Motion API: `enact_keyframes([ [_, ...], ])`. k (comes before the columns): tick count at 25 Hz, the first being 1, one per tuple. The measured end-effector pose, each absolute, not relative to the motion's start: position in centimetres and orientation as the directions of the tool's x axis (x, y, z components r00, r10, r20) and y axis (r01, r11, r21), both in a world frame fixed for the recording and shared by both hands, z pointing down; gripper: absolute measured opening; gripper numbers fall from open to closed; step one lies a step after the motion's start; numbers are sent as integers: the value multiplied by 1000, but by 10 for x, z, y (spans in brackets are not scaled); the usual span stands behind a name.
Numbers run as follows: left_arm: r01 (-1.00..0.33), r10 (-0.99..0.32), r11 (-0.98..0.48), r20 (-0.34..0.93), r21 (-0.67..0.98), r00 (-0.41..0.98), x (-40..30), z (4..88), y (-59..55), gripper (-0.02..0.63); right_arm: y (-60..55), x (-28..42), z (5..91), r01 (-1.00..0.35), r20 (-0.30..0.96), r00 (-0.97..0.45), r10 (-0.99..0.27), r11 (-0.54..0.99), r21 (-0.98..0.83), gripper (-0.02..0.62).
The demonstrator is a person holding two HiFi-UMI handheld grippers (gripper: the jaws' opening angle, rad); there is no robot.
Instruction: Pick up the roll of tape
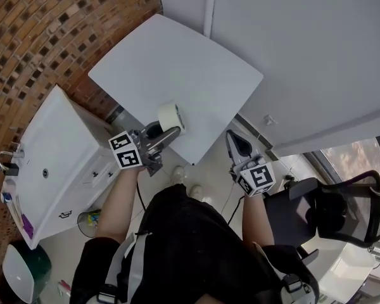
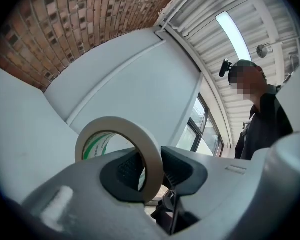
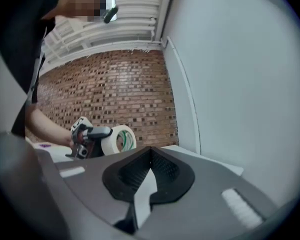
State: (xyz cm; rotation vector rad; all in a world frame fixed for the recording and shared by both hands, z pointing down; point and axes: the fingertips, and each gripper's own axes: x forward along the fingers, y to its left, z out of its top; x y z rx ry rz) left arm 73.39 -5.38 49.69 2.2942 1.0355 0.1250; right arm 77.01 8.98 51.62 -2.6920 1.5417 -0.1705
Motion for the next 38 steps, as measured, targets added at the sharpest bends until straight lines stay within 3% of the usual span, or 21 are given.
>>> enact_keyframes([
  [6, 658, 684, -517, -197, 548, 702, 675, 485, -48, 107, 106, 724, 522, -876, 158, 472, -867, -481, -24, 6],
  [11, 679, 685, -480, -247, 555, 685, 639, 483, -42, 107, 115, 712, 521, -831, 107, 509, -854, -520, -196, 6],
  [20, 711, 668, -479, -311, 515, 676, 584, 454, -65, 107, 80, 689, 498, -810, 10, 522, -853, -499, -308, 6],
  [29, 723, 649, -436, -369, 536, 665, 522, 452, -107, 106, 33, 622, 493, -847, 65, 493, -867, -496, -190, 6],
  [38, 770, 677, -353, -423, 532, 602, 490, 451, -99, 106, 55, 577, 492, -793, 56, 562, -825, -556, -248, 6],
])
